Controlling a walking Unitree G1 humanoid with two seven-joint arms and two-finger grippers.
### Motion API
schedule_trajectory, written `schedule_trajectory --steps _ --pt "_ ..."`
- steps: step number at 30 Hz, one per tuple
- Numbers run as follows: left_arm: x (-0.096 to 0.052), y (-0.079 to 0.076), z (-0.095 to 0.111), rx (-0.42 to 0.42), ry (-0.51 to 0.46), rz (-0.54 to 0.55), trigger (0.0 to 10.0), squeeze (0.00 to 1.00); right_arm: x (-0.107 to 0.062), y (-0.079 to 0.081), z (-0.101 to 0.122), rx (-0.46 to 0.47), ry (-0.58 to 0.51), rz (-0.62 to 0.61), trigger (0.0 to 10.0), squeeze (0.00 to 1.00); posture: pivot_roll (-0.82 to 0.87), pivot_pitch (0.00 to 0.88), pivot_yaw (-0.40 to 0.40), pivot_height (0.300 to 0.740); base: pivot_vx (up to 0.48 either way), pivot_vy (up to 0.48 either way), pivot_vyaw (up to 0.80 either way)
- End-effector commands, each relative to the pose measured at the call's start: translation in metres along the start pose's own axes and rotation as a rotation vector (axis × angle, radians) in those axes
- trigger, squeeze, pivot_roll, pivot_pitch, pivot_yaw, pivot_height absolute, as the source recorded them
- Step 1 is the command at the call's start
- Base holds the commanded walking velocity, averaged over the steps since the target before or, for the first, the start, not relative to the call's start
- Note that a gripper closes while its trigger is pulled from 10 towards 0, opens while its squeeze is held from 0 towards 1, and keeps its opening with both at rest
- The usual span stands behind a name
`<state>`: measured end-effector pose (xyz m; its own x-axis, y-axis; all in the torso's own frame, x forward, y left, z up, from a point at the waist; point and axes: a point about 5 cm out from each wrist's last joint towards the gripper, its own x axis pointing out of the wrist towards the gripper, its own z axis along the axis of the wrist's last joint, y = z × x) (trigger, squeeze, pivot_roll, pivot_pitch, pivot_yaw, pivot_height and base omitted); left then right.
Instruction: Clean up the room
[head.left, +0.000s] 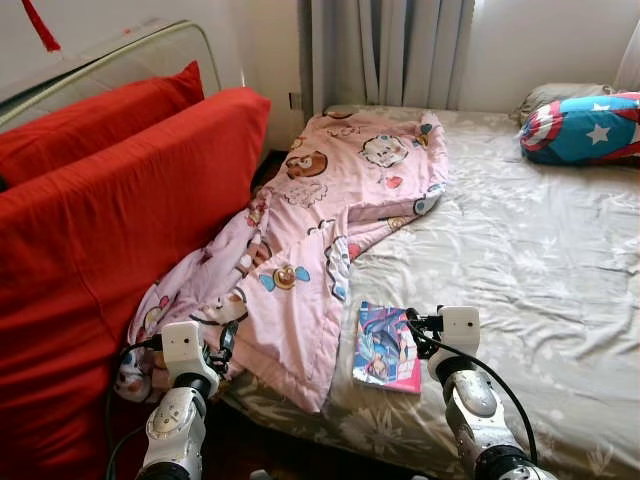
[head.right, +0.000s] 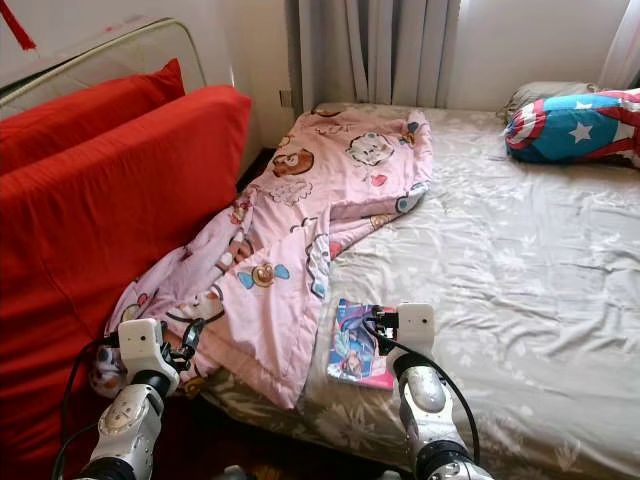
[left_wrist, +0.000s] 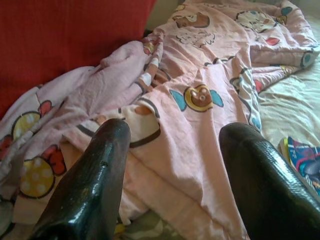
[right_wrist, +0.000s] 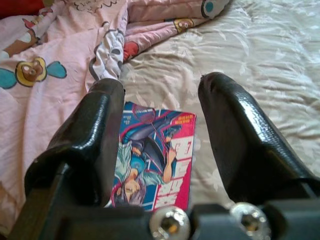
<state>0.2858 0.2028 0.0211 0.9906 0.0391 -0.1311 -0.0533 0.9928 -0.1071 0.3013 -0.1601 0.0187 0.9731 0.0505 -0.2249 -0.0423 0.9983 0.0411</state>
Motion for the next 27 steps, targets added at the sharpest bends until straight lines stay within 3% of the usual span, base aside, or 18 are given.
schedule_trajectory --steps 1,27 --pt "0.0024 -0.0001 0.0027 0.023 0.004 -0.012 10.0 0.0 0.0001 0.0021 -0.0014 0.011 0.009 0.004 10.0 0.0 -0.04 0.033 0.07 0.655 0.0 0.0 0.0" --pt "0.0024 -0.0047 0.0 0.02 0.024 -0.027 10.0 0.0 0.0001 0.0069 -0.0082 0.012 0.072 0.039 10.0 0.0 -0.04 0.039 0.073 0.636 0.0 0.0 0.0"
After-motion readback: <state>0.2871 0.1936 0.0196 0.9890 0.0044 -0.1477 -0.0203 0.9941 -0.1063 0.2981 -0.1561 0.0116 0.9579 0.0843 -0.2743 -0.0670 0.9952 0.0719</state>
